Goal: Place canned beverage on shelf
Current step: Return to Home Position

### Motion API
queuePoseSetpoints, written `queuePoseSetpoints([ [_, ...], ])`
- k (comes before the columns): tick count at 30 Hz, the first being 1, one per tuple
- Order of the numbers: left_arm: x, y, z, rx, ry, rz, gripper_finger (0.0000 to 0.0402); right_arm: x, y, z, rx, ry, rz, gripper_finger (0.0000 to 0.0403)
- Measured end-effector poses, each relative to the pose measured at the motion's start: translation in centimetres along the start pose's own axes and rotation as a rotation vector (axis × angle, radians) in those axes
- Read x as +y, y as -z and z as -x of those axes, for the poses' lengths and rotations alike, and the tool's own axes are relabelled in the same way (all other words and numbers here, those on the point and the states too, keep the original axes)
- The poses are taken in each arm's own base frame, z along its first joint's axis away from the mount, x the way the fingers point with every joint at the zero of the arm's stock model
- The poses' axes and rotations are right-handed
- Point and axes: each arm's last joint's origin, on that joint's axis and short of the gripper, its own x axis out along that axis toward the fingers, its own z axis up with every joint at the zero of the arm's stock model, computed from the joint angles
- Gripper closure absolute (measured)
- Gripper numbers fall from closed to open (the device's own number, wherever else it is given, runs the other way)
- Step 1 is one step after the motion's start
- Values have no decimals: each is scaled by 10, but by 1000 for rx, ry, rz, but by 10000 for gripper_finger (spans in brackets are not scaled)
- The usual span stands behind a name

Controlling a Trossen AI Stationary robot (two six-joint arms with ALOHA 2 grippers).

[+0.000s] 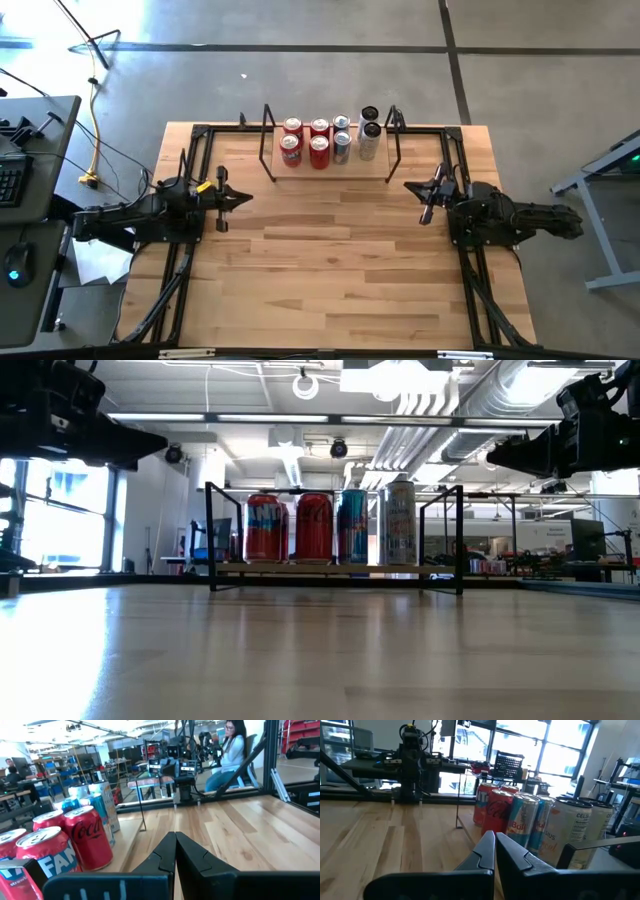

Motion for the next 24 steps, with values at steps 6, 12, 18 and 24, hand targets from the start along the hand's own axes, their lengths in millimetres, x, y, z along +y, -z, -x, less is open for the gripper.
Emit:
queuePoseSetpoints([
  [6,0,0,0,1,0,1,401,-1,0,0,2,19,7,403],
  [12,0,0,0,0,0,-7,401,-2,0,0,9,73,7,403],
  [18,0,0,0,2,0,1,401,-2,0,0,9,79,5,403],
  [24,0,1,-1,16,2,30,401,-2,0,0,13,78,-53,403],
])
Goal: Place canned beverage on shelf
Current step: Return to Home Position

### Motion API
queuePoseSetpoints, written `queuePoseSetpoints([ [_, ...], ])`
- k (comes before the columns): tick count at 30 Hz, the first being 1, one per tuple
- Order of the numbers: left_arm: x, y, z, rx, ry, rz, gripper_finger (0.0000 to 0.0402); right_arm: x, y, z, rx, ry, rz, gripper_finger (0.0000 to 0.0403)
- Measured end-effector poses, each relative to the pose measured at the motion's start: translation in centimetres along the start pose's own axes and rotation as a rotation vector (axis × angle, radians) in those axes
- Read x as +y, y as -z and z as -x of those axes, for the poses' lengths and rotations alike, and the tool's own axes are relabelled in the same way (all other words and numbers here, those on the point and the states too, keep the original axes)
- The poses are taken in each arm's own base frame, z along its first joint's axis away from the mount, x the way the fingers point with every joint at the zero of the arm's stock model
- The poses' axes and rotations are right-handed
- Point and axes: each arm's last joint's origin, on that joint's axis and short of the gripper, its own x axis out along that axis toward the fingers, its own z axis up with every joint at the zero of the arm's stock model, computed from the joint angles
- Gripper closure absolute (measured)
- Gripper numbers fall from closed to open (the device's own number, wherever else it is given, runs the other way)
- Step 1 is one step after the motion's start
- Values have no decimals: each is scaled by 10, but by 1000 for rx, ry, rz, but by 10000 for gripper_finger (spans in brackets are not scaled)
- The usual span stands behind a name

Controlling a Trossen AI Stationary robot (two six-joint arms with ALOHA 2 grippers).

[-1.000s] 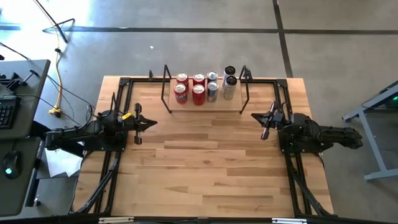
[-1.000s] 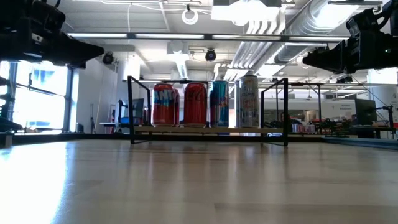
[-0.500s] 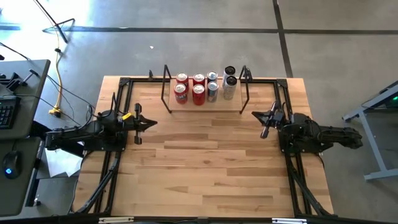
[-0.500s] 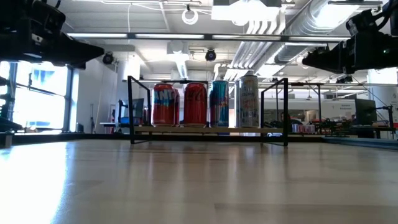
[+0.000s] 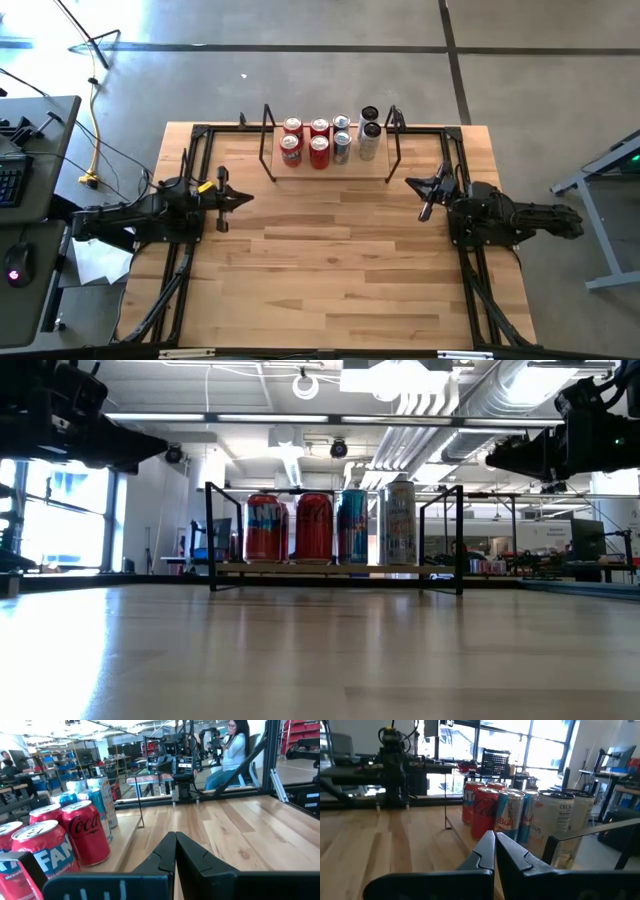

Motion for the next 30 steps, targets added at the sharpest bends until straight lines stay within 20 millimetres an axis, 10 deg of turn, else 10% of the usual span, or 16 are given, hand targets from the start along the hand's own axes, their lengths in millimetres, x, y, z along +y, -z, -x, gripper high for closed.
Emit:
queuePoseSetpoints([
  [30,0,5,-3,57,0,38,401,0,0,0,-1,-5,7,402],
])
